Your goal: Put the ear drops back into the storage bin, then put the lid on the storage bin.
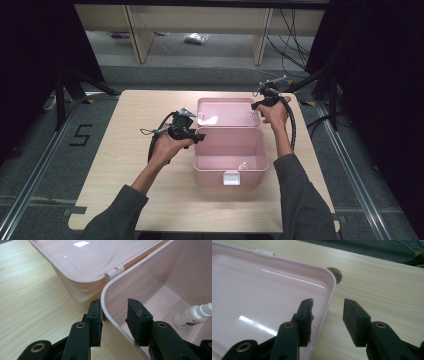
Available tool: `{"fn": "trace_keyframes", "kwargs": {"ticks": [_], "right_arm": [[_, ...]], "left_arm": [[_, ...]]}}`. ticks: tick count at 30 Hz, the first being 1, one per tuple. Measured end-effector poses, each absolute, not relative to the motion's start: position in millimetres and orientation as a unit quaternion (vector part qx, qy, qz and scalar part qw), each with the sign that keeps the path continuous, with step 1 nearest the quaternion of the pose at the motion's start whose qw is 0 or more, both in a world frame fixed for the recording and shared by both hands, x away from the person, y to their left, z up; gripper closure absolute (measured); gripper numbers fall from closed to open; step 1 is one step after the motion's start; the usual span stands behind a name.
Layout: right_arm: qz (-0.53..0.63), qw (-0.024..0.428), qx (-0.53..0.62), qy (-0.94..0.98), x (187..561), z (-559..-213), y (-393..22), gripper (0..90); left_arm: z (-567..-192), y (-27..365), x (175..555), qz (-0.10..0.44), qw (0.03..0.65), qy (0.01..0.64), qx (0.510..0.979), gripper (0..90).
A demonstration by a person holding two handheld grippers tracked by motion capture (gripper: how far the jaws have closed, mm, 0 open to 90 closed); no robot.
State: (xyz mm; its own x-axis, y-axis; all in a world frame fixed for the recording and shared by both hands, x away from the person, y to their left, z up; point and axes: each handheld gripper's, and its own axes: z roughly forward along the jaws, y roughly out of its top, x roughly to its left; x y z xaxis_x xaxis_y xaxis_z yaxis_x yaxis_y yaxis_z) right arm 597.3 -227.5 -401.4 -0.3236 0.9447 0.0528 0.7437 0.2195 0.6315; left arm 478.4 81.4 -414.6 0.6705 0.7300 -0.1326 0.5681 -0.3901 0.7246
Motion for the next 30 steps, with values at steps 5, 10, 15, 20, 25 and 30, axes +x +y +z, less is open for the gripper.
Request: {"fn": "trace_keyframes", "kwargs": {"ticks": [5, 10, 15, 20, 25, 30], "right_arm": [[0.286, 0.166, 0.558, 0.761, 600, -408, -224, 64.4], [0.285, 0.166, 0.556, 0.763, 602, -410, -222, 66.1], [0.286, 0.151, 0.572, 0.754, 602, -413, -223, 66.7], [0.289, 0.138, 0.585, 0.745, 601, -413, -219, 72.4], [0.286, 0.152, 0.579, 0.749, 601, -413, -222, 78.1], [0.285, 0.160, 0.579, 0.747, 600, -410, -221, 79.3]], "left_arm": [[-415, 81, 478, 0.106, 0.389, 0.392, 0.827, 64.7], [-415, 81, 478, 0.106, 0.389, 0.393, 0.827, 64.9], [-415, 81, 478, 0.106, 0.390, 0.393, 0.826, 65.1], [-415, 81, 478, 0.108, 0.390, 0.393, 0.826, 65.3], [-415, 81, 478, 0.109, 0.390, 0.392, 0.826, 65.6], [-416, 80, 479, 0.110, 0.387, 0.391, 0.828, 65.9]]}}
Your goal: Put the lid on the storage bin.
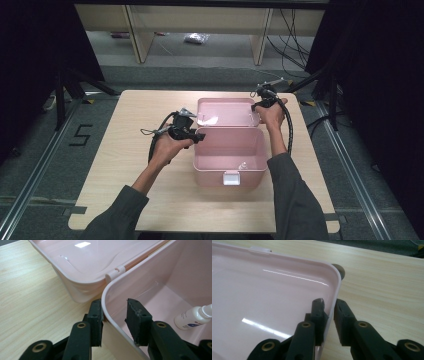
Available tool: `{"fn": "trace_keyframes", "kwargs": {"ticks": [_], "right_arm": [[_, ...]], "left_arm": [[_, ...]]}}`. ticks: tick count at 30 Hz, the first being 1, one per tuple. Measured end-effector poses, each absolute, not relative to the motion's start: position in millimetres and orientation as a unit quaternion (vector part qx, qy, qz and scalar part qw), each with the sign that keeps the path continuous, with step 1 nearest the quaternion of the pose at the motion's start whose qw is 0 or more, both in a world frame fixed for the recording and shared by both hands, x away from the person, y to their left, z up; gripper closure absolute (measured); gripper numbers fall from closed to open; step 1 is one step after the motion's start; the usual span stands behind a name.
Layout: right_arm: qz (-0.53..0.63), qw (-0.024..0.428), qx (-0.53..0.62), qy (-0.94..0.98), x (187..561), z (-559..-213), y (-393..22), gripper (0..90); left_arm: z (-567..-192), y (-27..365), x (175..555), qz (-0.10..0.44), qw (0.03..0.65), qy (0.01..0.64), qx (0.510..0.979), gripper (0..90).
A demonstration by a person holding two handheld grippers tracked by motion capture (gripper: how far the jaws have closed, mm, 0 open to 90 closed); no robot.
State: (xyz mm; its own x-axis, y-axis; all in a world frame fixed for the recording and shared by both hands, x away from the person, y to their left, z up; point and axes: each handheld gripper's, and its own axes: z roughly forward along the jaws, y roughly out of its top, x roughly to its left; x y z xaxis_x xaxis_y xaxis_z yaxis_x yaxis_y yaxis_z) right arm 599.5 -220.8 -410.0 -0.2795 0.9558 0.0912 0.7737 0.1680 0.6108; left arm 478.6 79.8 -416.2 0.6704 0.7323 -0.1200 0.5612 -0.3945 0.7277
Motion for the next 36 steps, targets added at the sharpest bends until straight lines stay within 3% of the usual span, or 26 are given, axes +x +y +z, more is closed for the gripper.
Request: {"fn": "trace_keyframes", "kwargs": {"ticks": [36], "right_arm": [[0.331, 0.224, 0.540, 0.740, 579, -375, -225, 82.4]], "left_arm": [[-421, 74, 486, 0.123, 0.390, 0.392, 0.824, 76.2]]}}
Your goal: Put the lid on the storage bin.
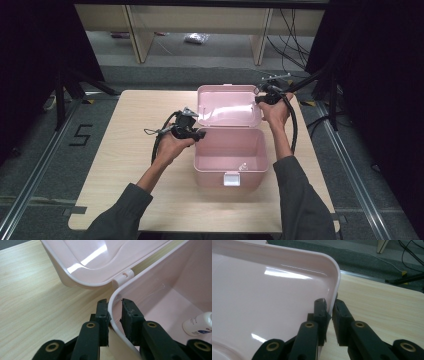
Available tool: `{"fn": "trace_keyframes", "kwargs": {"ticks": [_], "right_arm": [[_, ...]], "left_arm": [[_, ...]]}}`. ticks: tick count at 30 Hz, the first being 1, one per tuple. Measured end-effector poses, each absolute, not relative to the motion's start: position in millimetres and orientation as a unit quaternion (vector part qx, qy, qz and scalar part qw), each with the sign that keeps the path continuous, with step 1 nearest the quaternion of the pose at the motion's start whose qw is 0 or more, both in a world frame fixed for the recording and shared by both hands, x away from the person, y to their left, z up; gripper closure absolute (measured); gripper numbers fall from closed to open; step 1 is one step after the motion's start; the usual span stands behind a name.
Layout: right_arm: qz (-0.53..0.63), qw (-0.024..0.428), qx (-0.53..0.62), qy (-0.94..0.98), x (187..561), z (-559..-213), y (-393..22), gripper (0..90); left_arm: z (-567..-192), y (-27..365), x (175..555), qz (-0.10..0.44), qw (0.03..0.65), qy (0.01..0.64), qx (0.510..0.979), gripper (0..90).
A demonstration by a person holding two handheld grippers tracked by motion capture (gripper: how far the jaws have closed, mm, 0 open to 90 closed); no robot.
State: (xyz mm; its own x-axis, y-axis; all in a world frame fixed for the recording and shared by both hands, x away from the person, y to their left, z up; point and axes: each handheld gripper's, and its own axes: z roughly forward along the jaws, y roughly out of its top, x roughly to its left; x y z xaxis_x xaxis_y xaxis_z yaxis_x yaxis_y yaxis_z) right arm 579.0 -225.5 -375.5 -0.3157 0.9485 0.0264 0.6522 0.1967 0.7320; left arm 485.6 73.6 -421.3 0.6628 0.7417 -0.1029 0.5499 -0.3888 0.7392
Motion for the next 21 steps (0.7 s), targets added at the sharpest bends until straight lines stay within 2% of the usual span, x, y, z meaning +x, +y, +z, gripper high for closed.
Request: {"fn": "trace_keyframes", "kwargs": {"ticks": [9, 21], "right_arm": [[0.348, 0.227, 0.532, 0.737, 571, -366, -229, 82.7], [0.371, 0.259, 0.509, 0.733, 553, -347, -231, 83.8]], "left_arm": [[-421, 73, 486, 0.126, 0.389, 0.392, 0.824, 76.7], [-422, 74, 486, 0.130, 0.393, 0.392, 0.822, 76.6]]}}
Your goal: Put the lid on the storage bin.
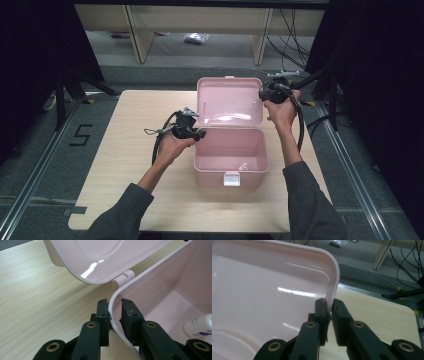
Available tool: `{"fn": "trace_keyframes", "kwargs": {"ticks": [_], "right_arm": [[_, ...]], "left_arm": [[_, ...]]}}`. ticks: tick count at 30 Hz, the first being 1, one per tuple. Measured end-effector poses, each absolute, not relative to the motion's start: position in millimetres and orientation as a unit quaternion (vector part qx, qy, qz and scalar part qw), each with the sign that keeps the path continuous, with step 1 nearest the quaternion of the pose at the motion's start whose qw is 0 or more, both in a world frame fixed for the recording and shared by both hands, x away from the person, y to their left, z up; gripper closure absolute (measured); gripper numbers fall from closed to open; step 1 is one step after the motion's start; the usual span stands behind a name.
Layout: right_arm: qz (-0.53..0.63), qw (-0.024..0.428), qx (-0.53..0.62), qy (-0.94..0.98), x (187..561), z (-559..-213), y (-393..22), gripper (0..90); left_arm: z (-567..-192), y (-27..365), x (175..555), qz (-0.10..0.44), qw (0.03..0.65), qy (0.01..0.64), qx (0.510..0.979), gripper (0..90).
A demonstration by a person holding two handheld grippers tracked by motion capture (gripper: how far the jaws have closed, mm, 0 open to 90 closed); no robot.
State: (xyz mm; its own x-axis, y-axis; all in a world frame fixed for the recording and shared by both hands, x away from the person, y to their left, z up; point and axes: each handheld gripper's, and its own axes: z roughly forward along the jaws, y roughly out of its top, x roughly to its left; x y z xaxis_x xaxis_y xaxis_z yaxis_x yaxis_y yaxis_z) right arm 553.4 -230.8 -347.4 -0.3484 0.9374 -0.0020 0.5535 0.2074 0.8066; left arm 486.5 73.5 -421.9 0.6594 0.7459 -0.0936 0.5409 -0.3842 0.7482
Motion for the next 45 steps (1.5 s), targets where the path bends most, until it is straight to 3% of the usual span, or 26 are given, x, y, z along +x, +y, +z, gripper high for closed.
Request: {"fn": "trace_keyframes", "kwargs": {"ticks": [45], "right_arm": [[0.435, 0.320, 0.432, 0.722, 472, -322, -242, 86.1]], "left_arm": [[-422, 73, 484, 0.137, 0.396, 0.389, 0.820, 76.3]]}}
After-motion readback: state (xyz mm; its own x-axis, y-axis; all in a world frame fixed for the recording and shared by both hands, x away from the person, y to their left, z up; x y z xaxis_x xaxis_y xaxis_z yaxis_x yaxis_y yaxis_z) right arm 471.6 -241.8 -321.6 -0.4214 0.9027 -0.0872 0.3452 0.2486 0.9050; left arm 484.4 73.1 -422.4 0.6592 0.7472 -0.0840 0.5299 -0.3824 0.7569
